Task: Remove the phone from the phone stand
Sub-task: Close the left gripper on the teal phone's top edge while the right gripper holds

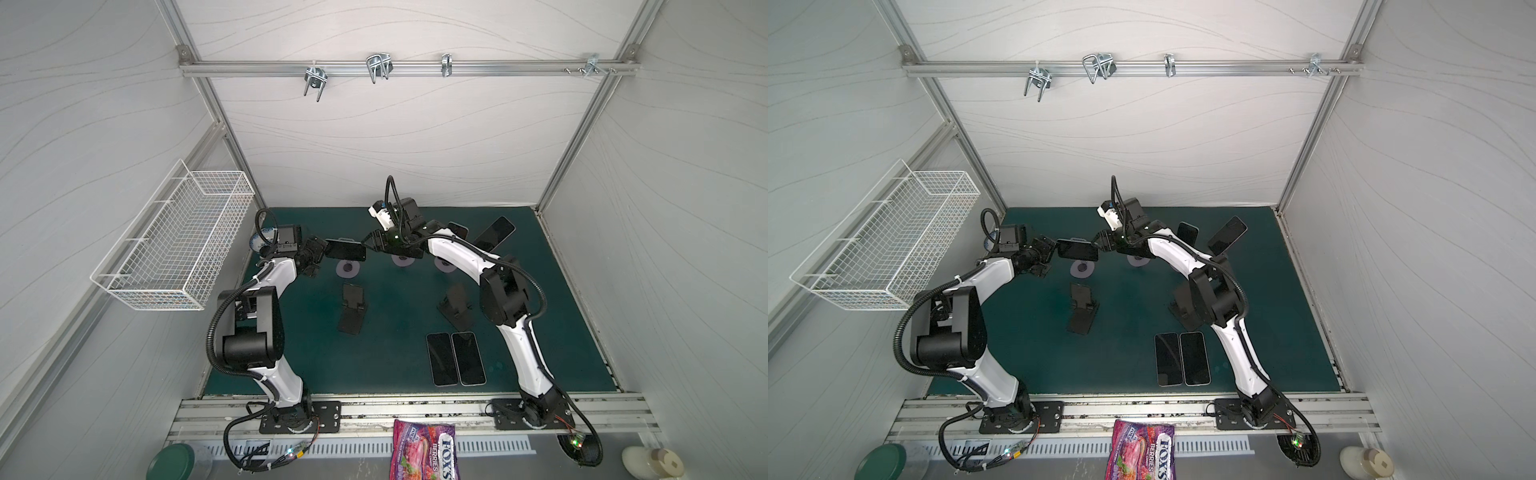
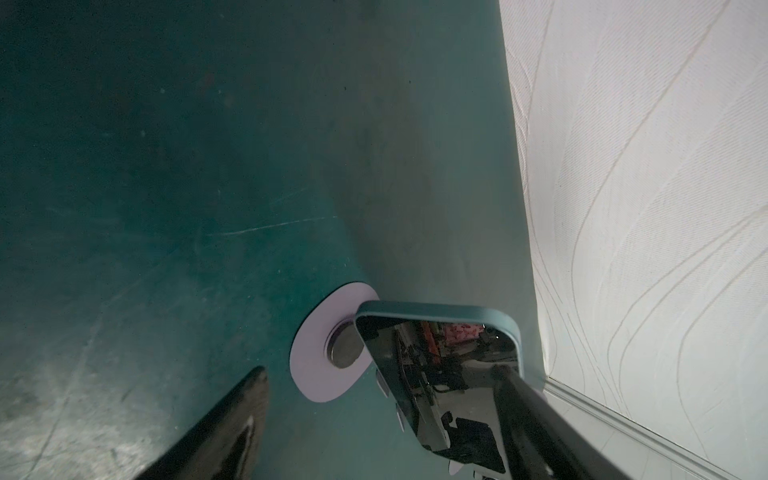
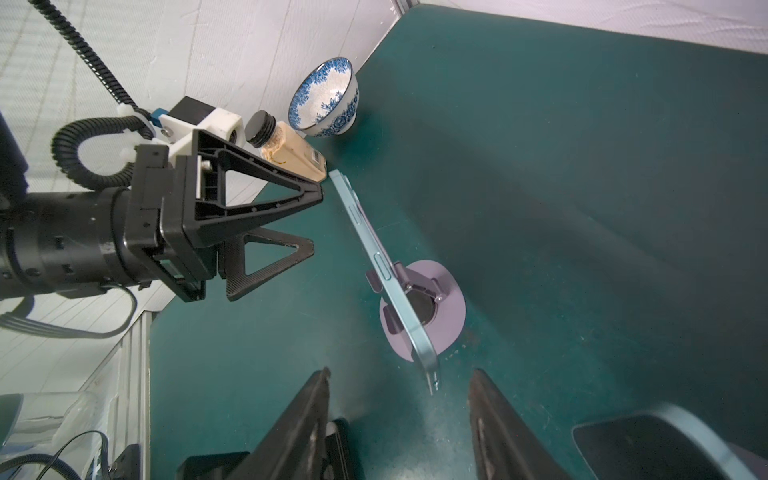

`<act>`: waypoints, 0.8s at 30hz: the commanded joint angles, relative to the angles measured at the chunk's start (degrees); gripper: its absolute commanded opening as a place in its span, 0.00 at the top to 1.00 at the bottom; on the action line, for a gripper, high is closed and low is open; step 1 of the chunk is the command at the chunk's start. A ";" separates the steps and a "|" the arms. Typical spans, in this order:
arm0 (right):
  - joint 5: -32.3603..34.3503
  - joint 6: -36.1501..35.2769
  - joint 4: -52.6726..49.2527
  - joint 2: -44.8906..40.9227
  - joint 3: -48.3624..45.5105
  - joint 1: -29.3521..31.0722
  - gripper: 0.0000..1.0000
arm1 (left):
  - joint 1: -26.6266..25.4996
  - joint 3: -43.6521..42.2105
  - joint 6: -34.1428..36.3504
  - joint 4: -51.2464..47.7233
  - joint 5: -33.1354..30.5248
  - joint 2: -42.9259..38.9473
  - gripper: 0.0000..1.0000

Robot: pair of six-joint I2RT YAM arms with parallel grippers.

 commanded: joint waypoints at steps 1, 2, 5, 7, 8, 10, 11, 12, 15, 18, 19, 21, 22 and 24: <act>0.07 -1.28 -0.68 1.66 1.68 -0.02 0.45 | 0.31 2.61 -0.16 2.32 0.10 0.94 0.15; -0.10 -1.28 -0.56 1.75 1.79 -0.02 0.44 | 0.33 2.57 -0.41 2.51 0.18 1.05 0.15; -0.42 -1.19 -0.51 2.17 2.31 -0.02 0.45 | 0.33 2.56 -1.46 3.33 0.37 1.41 0.15; -0.20 -1.35 -0.51 2.21 2.24 -0.06 0.45 | 0.33 2.46 -2.63 3.98 0.48 1.86 0.15; -0.16 -1.35 -0.42 2.22 2.21 -0.04 0.45 | 0.32 2.39 -3.19 4.34 0.58 2.04 0.15; -0.43 -1.23 -0.34 2.25 2.07 -0.02 0.44 | 0.32 2.28 -4.72 5.47 0.87 2.48 0.15; -0.45 -1.13 -0.25 2.14 1.99 -0.05 0.45 | 0.33 2.12 -5.40 6.26 1.04 2.64 0.15; -0.62 -1.10 -0.07 2.05 1.81 -0.02 0.45 | 0.33 1.91 -6.37 7.12 1.27 2.88 0.15; -0.73 -0.84 0.65 1.60 0.95 -0.02 0.45 | 0.32 1.40 -8.57 9.48 2.03 3.28 0.16; -0.94 -0.85 0.76 1.42 0.84 -0.03 0.45 | 0.32 0.44 -10.15 10.85 2.34 3.03 0.16; -0.89 -0.94 0.74 1.39 0.85 -0.04 0.45 | 0.33 0.12 -10.68 11.44 2.45 2.89 0.16; -0.97 -0.99 0.80 1.33 0.74 -0.02 0.45 | 0.31 -0.64 -12.29 12.88 2.97 2.87 0.16; -1.06 -1.09 0.83 1.25 0.70 -0.06 0.45 | 0.30 -1.14 -13.27 13.84 3.15 2.90 0.16; -1.07 -1.17 0.85 1.09 0.62 -0.06 0.45 | 0.33 -1.73 -14.68 15.24 3.53 2.93 0.16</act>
